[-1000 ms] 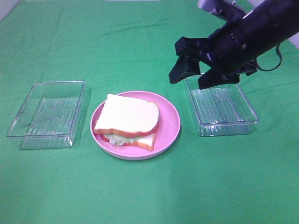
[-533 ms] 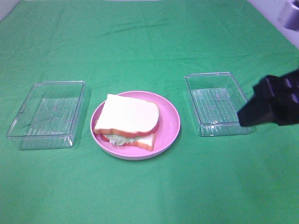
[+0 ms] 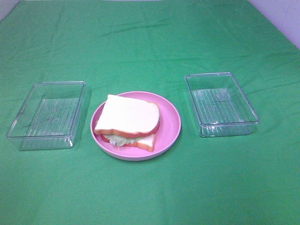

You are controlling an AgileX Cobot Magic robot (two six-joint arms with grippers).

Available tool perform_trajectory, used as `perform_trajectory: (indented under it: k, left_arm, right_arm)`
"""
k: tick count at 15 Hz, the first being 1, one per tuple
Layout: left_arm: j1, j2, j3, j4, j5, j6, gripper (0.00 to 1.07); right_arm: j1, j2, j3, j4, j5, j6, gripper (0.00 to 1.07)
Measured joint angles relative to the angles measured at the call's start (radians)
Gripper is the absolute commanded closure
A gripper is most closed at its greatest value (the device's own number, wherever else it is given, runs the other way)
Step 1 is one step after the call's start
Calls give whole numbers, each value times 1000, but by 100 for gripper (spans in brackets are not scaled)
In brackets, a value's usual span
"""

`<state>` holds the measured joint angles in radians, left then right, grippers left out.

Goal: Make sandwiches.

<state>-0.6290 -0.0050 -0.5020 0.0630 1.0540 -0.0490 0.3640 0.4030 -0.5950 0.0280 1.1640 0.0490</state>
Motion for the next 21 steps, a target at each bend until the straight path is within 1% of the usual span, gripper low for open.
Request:
perform_trajectory:
  k: [1,2,3,5,6,8,9,12,16,21]
  left_arm:
    - [0,0,0,0,0,1,24]
    - [0,0,0,-4,0,12,24]
    - [0,0,0,-4,0,15,24]
    - [0,0,0,-4,0,15,24]
    - [0,0,0,-11,0,19,24]
    - [0,0,0,-43,0,49,24]
    - [0,0,0,-63,0,70,24]
    - [0,0,0,-70,0,82,24]
    - [0,0,0,-71,0,82,24]
    - [3,0,0,-71,0,82,24]
  right_arm:
    - [0,-69,0,-28,23,-6,39]
    - [0,-186,0,-37,32,-49,39]
    - [0,-242,0,-36,32,-67,39]
    - [0,-308,15,-28,31,-87,39]
    - [0,-347,39,-28,31,-94,39]
    - [0,-393,46,-12,21,-107,39]
    - [0,-400,46,-12,14,-108,39]
    - [0,-399,53,-1,-15,-124,39]
    - [0,-398,85,53,-80,-162,39]
    - [0,-405,90,50,-89,-162,39]
